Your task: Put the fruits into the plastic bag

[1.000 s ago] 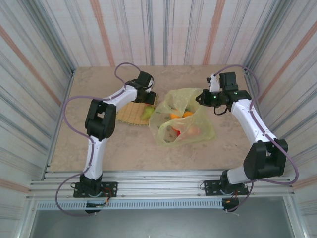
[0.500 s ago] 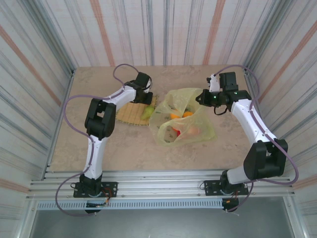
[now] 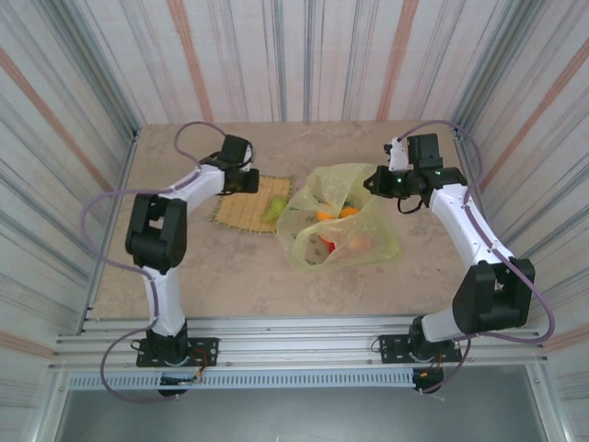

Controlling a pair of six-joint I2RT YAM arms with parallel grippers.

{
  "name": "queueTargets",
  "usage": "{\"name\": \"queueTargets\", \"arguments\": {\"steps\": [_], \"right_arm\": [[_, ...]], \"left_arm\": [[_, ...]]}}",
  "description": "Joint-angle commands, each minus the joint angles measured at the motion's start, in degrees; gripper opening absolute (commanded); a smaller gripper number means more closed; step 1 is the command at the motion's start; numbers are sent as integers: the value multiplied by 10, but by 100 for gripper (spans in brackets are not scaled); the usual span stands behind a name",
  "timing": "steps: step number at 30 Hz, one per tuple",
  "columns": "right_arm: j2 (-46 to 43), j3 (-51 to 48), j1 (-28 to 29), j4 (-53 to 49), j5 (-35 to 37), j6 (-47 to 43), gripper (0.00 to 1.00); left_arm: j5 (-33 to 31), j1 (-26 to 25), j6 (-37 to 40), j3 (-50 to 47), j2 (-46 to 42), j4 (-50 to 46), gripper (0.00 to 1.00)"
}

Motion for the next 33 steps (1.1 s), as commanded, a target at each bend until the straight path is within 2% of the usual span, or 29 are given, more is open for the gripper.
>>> {"name": "queueTargets", "arguments": {"steps": [1, 4, 10, 16, 20, 25, 30, 33], "right_arm": [[-3, 10, 1, -13, 2, -7, 0], [2, 14, 3, -12, 1, -7, 0], [9, 18, 7, -11, 3, -7, 0], [11, 20, 10, -8, 3, -7, 0], [10, 25, 9, -11, 10, -10, 0], [14, 32, 11, -7, 6, -8, 0], [14, 36, 16, -7, 4, -5, 0], [13, 36, 23, -7, 3, -3, 0]], "left_arm": [[21, 11, -29, -45, -72, 41, 40], [31, 13, -39, -85, -118, 49, 40], [97, -4, -73, -178, -240, 81, 41], [106, -86, -75, -252, -349, 79, 41], [112, -150, -82, -296, -392, 85, 41], [128, -225, -92, -313, -370, 133, 42], [141, -284, -74, -254, -282, 172, 42], [149, -299, -69, -222, -230, 186, 42]]}}
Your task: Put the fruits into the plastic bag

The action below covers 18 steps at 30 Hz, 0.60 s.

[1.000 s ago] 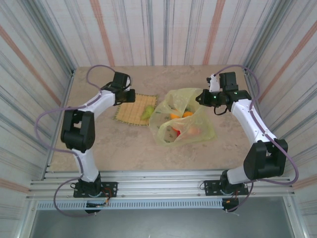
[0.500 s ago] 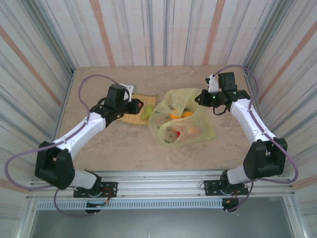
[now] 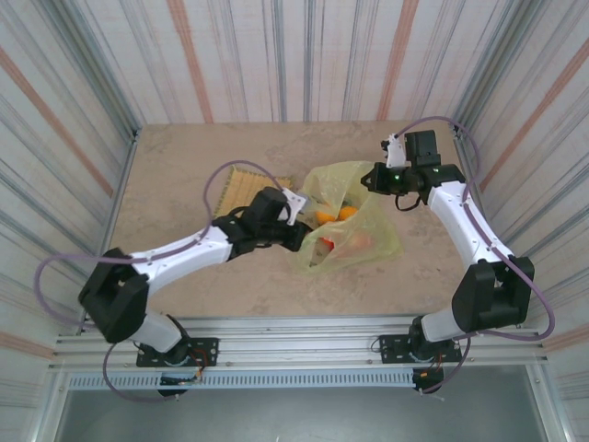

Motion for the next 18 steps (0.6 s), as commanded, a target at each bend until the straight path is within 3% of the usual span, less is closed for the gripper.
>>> {"name": "queueTargets", "arguments": {"steps": [1, 8, 18], "right_arm": [[4, 17, 10, -7, 4, -3, 0], [7, 12, 17, -3, 0, -1, 0], [4, 5, 16, -13, -7, -18, 0]], "left_arm": [[22, -13, 6, 43, 43, 44, 42], [19, -15, -27, 101, 138, 114, 42], [-98, -25, -96, 191, 242, 155, 45]]}}
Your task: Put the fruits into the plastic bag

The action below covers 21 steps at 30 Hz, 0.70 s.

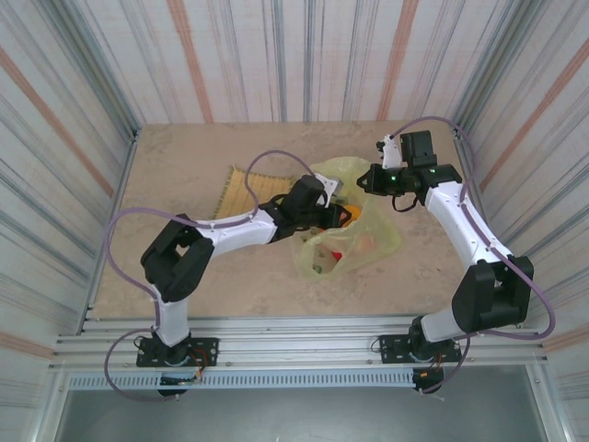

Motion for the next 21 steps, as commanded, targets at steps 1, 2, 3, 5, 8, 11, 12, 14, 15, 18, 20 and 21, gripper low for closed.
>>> {"name": "queueTargets", "arguments": {"steps": [1, 2, 3, 5, 8, 11, 12, 14, 15, 18, 20, 21], "right_arm": [[2, 2, 2, -12, -5, -17, 0], [1, 0, 2, -12, -5, -17, 0], [1, -1, 2, -12, -5, -17, 0], [-1, -4, 1, -12, -6, -18, 0], [-3, -6, 0, -12, -8, -19, 0], [-3, -8, -1, -13, -9, -21, 0], [-3, -8, -1, -13, -8, -22, 0], [-2, -8, -3, -15, -10, -23, 0], [-3, -8, -4, -16, -10, -24, 0], [-5, -9, -8, -17, -9, -25, 0], [-7, -9, -10, -19, -9, -26, 0], [-8, -11, -11, -19, -9, -27, 0]], "left_arm": [[-64, -7, -32, 35, 26, 25, 45], [-78, -9, -34, 42, 34, 29, 45], [-88, -11, -35, 50, 42, 30, 46], [-110, -15, -35, 68, 60, 35, 47], [-143, -17, -32, 87, 82, 46, 49], [-165, -18, -31, 104, 102, 57, 51], [-170, -18, -30, 110, 105, 57, 52], [-174, -17, -28, 125, 130, 55, 54], [-174, -17, -27, 131, 135, 51, 55], [-167, -18, -23, 140, 141, 46, 57], [-164, -17, -20, 140, 138, 45, 58], [-163, -18, -17, 140, 136, 43, 60]]}}
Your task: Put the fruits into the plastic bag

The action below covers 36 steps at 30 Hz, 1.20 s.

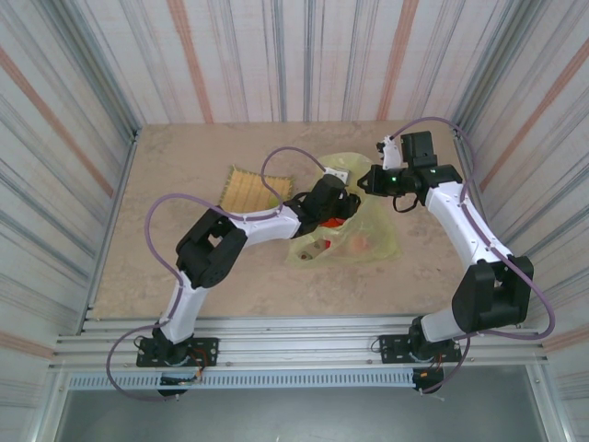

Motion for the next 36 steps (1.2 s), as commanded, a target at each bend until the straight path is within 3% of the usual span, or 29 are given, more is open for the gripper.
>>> {"name": "queueTargets", "arguments": {"steps": [1, 10, 20, 36], "right_arm": [[-8, -7, -7, -16, -6, -16, 0], [-5, -8, -12, -16, -8, -16, 0], [-6, -10, -19, -16, -4, -16, 0], [-11, -16, -42, -13, 2, -17, 0]], "left_arm": [[-12, -2, 8, 19, -2, 1, 62], [15, 7, 8, -18, -51, -4, 78], [82, 21, 8, -64, -102, -6, 88], [216, 25, 76, -233, -272, 5, 87]]}}
